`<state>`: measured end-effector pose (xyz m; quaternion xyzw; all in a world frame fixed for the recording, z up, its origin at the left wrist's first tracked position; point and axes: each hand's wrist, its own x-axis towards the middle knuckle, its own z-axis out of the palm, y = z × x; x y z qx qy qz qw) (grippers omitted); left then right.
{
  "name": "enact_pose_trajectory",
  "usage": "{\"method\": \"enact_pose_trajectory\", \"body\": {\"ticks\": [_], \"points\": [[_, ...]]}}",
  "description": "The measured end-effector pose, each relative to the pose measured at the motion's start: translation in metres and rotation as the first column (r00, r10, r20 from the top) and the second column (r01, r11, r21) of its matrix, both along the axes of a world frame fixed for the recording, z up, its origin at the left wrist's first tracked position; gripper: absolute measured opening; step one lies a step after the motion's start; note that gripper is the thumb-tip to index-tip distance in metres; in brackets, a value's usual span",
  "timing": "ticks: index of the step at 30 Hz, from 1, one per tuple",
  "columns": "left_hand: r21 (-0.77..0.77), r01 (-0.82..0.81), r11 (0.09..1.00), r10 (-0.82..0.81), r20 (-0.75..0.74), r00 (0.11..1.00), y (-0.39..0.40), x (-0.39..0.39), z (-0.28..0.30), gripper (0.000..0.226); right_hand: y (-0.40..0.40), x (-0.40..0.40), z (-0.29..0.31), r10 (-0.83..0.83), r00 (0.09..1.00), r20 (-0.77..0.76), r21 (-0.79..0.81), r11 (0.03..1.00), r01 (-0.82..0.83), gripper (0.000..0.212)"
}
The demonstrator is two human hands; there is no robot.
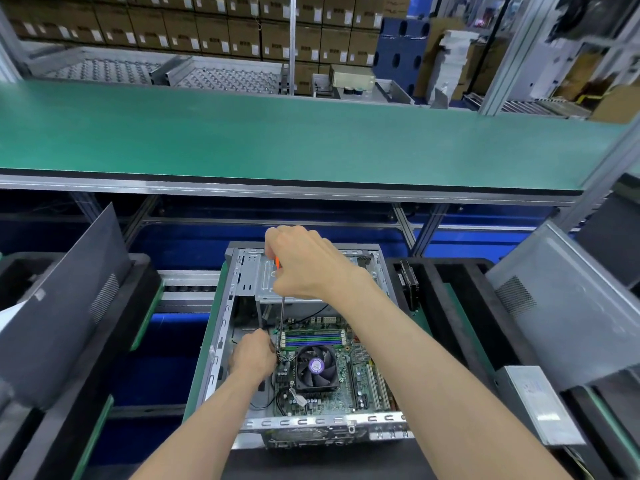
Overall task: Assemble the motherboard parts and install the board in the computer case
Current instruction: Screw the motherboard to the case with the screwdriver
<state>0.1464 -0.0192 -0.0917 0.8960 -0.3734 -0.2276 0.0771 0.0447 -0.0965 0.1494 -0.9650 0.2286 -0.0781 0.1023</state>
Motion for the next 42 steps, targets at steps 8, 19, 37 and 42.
{"method": "enact_pose_trajectory", "body": {"ticks": [8, 19, 37, 42], "points": [[0.038, 0.020, 0.999, -0.019, -0.028, 0.999, -0.002, 0.002, -0.007, 0.024, -0.002, 0.003, -0.004, -0.102, 0.995, -0.021, -0.200, 0.975, 0.096, 0.027], [0.016, 0.041, 0.999, -0.039, -0.152, 0.988, -0.001, 0.003, -0.012, 0.042, -0.002, 0.002, -0.007, -0.128, 0.992, -0.018, -0.210, 0.970, 0.121, 0.033], [0.017, 0.069, 0.997, -0.065, -0.161, 0.985, -0.002, 0.006, -0.013, 0.048, -0.006, -0.003, -0.002, -0.036, 0.999, -0.011, -0.030, 0.999, 0.036, 0.023], [0.024, 0.064, 0.998, -0.060, -0.155, 0.986, -0.002, 0.006, -0.014, 0.047, -0.005, -0.001, -0.003, -0.034, 0.999, 0.007, -0.027, 0.999, 0.035, 0.018]]}}
